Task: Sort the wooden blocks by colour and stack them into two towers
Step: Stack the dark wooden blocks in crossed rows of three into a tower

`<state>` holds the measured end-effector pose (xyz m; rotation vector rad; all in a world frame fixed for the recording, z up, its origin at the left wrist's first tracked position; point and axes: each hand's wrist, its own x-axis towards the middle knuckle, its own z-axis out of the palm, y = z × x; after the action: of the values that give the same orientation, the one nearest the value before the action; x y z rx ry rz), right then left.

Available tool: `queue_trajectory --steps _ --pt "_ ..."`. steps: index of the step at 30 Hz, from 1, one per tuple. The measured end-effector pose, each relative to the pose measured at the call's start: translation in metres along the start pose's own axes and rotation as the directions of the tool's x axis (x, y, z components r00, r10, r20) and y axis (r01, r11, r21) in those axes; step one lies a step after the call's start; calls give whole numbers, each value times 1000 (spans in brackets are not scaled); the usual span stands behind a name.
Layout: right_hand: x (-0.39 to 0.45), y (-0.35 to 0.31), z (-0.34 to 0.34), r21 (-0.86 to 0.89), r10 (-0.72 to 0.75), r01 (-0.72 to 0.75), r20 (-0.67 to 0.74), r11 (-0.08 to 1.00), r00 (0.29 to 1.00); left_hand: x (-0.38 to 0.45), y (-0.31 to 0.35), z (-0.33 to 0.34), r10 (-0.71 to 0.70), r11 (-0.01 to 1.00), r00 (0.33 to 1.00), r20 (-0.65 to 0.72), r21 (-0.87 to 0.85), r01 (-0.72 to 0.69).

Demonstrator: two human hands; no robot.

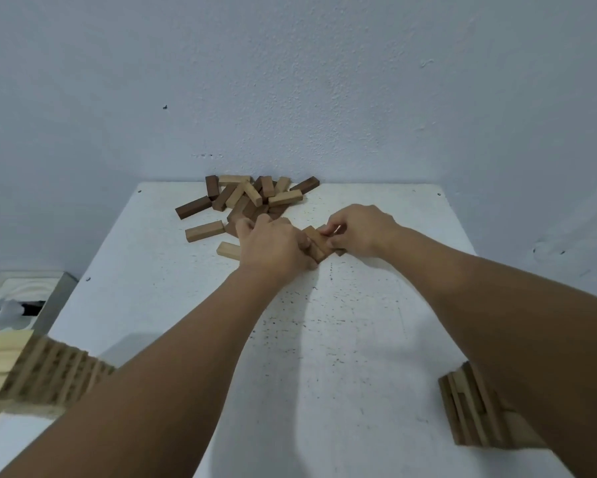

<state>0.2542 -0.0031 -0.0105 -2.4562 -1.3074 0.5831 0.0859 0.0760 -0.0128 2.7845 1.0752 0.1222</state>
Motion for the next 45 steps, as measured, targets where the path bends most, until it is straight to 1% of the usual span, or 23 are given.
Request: queue_trajectory --steps 4,8,11,14,17,22,24,26,30,33,36,39,41,43,45 --pt "-41 -10 13 -31 25 -25 3 999 1000 -40 1 -6 72 997 997 39 -2 -72" --pt "-89 -23 28 -59 27 -27 -2 998 1000 -86 -3 -12 95 995 992 78 -39 -92" --pt "-124 -31 40 -126 16 -15 4 992 1000 -122 -6 -10 110 993 992 67 -40 -108" --pt "-153 -33 56 -205 -57 48 -35 978 998 -154 -9 -4 123 989 991 44 -83 -119" --pt "-169 -34 70 -290 -144 119 -69 950 987 -174 -11 -1 132 989 990 54 -75 -128" --pt "-185 -39 79 -354 -151 129 -35 926 988 -186 -16 -4 118 991 989 92 -72 -111" --pt "-192 -41 82 -419 -175 143 -40 897 984 -190 -21 -4 124 990 986 109 -83 -115" --pt "-198 -41 86 -448 -210 162 -60 879 976 -194 -27 -3 149 986 981 123 -86 -139" --pt "-200 -40 87 -410 -234 203 -28 889 972 -201 -32 -1 153 986 980 130 -86 -143" --pt "-200 -42 86 -426 -213 200 18 882 977 -205 -30 -1 127 989 983 134 -99 -114" --pt "-209 -40 89 -360 -218 206 7 910 976 -208 -31 3 109 981 990 92 -172 -92" --pt "-226 -37 92 -278 -242 230 -10 932 970 -210 -33 9 78 958 996 50 -282 -61" --pt "-237 -35 93 -217 -241 235 -3 947 970 -212 -36 11 62 924 995 74 -382 -29" --pt "-244 -32 91 -143 -235 233 9 962 972 -213 -42 10 59 837 989 138 -546 26" --pt "-247 -29 89 17 -211 211 20 977 977 -214 -46 8 56 753 974 219 -650 103"
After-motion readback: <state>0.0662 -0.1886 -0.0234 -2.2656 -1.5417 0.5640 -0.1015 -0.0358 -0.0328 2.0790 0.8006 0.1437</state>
